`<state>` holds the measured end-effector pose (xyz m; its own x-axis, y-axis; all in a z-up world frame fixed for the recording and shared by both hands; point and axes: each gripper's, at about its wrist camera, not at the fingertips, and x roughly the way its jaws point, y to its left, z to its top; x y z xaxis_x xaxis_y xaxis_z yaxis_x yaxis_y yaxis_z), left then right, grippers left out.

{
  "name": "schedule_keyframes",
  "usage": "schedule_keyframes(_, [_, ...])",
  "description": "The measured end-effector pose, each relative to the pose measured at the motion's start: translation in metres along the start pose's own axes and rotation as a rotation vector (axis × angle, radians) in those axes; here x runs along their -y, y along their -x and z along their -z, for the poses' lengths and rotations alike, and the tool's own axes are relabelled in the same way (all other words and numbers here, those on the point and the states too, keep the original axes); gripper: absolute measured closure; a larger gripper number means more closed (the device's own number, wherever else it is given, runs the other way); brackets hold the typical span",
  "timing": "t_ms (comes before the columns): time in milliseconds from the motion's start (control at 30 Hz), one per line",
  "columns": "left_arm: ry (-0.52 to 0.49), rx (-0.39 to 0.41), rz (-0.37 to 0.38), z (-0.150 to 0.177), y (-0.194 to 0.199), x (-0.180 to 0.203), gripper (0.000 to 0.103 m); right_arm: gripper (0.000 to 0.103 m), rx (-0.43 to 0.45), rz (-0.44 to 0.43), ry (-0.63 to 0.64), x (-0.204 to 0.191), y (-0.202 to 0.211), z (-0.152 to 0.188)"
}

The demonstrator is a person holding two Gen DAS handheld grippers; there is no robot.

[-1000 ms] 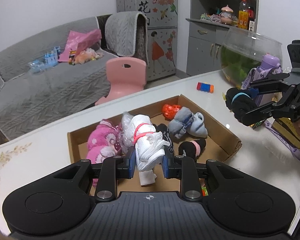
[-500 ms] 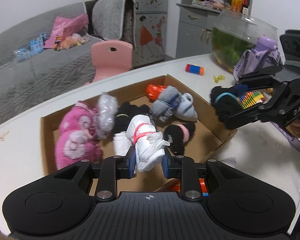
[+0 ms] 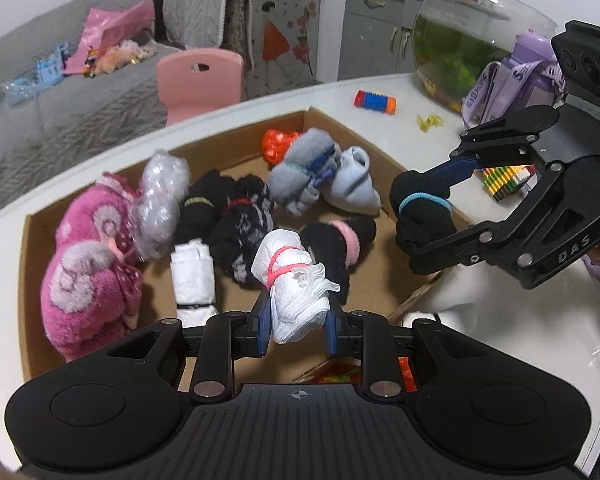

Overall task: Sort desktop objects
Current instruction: 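Lower both socks into the box and open both grippers, then move both open grippers back toward the remaining pile of socks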

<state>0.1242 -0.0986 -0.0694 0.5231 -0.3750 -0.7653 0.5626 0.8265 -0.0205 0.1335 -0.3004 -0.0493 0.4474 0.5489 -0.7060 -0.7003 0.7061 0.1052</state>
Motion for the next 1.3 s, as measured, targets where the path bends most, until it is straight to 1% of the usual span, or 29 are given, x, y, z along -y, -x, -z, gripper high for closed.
schedule_keyframes(133, [0.007,-0.014,-0.003,0.004,-0.005,-0.002,0.071,0.039,-0.040,0.040,0.021,-0.003,-0.010,0.003])
schedule_keyframes(333, [0.015,-0.030,0.006,0.006,-0.011,-0.003,0.070,0.039,-0.073,0.080,0.024,-0.004,-0.021,0.002])
schedule_keyframes(533, [0.039,-0.043,0.007,0.006,-0.013,-0.006,0.067,0.038,-0.124,0.189,0.101,-0.017,-0.030,-0.001])
schedule_keyframes(567, [0.043,-0.039,-0.002,0.006,-0.011,-0.007,0.059,0.038,-0.121,0.197,0.106,-0.018,-0.029,-0.001])
schedule_keyframes(600, [0.048,-0.032,-0.011,0.006,-0.009,-0.008,0.047,0.037,-0.114,0.202,0.111,-0.018,-0.028,-0.001])
schedule_keyframes(633, [0.054,-0.020,-0.020,0.007,-0.006,-0.009,0.039,0.033,-0.104,0.208,0.116,-0.018,-0.026,0.000])
schedule_keyframes(667, [0.063,-0.005,-0.028,0.008,-0.003,-0.011,0.026,0.029,-0.094,0.209,0.116,-0.018,-0.025,-0.001])
schedule_keyframes(700, [0.073,0.005,-0.030,0.008,0.000,-0.013,0.019,0.028,-0.080,0.211,0.117,-0.018,-0.022,0.000])
schedule_keyframes(767, [0.092,0.015,-0.021,0.009,0.005,-0.017,0.018,0.022,-0.062,0.212,0.117,-0.019,-0.017,-0.001])
schedule_keyframes(900, [0.091,0.027,-0.023,0.013,0.017,-0.018,0.018,0.022,-0.045,0.213,0.115,-0.021,-0.007,-0.004])
schedule_keyframes(1033, [0.094,0.046,-0.016,0.023,0.030,-0.016,0.018,0.022,-0.003,0.205,0.092,-0.022,0.010,-0.002])
schedule_keyframes(1200, [0.099,0.057,-0.013,0.034,0.042,-0.012,0.018,0.022,0.038,0.201,0.072,-0.029,0.026,0.006])
schedule_keyframes(1300, [0.091,0.067,-0.018,0.042,0.052,-0.008,0.018,0.021,0.075,0.176,0.049,-0.035,0.039,0.015])
